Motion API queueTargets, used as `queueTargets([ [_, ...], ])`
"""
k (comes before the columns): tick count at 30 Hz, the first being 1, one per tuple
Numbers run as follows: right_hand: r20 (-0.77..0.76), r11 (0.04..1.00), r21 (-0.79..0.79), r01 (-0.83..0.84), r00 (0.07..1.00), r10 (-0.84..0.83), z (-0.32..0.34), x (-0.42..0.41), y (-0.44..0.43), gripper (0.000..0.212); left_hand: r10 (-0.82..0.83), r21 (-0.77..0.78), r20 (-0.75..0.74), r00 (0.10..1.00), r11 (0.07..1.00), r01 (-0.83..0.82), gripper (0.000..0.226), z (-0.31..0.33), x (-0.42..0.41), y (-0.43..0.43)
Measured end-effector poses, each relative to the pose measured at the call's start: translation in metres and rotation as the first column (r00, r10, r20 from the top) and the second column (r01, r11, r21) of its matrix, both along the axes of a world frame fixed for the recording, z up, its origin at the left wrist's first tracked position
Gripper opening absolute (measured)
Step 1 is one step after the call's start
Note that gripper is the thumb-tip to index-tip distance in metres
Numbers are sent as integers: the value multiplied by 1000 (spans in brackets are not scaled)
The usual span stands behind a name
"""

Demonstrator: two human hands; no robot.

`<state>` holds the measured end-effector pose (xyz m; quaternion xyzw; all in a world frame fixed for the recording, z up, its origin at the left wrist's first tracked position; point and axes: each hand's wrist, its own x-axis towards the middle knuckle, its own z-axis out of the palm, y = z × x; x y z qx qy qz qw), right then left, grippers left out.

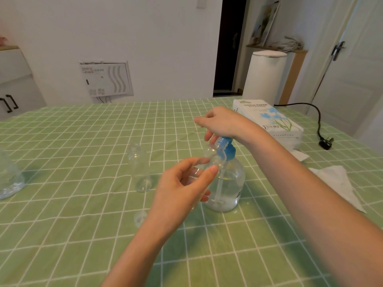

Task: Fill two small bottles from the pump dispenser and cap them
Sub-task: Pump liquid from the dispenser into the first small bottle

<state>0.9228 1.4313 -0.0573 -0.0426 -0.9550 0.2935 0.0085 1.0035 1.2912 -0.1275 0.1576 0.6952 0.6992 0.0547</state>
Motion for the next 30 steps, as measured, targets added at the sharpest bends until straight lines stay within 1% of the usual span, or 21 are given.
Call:
queueTargets([
  [3,-49,1000,-4,6,999,-7,7,-1,0,47,-1,6,-7,1000,1000,1,19,3,0,1],
  [6,-5,1000,-26,-12,1000,12,11,0,1,49,-2,13,-11,1000,1000,2,24,5,1,0],
  [10,33,999,-45,24,999,-22,12,2,3,52,-6,24,-25,1000,1000,7,37,5,1,0],
  [16,74,997,-48,66,995,-62,5,3,5,56,-10,20,-27,1000,1000,10,40,4,1,0],
  [19,105,997,-43,70,992,-65,2,1,5,53,-15,15,-29,999,1000,15,40,4,1,0],
  [26,168,998,-40,58,984,-51,0,0,6,34,-16,17,-22,1000,1000,17,40,1,1,0],
  [30,173,999,-19,44,984,-40,-7,-1,5,35,-12,23,0,1000,1000,12,41,-3,2,-1],
])
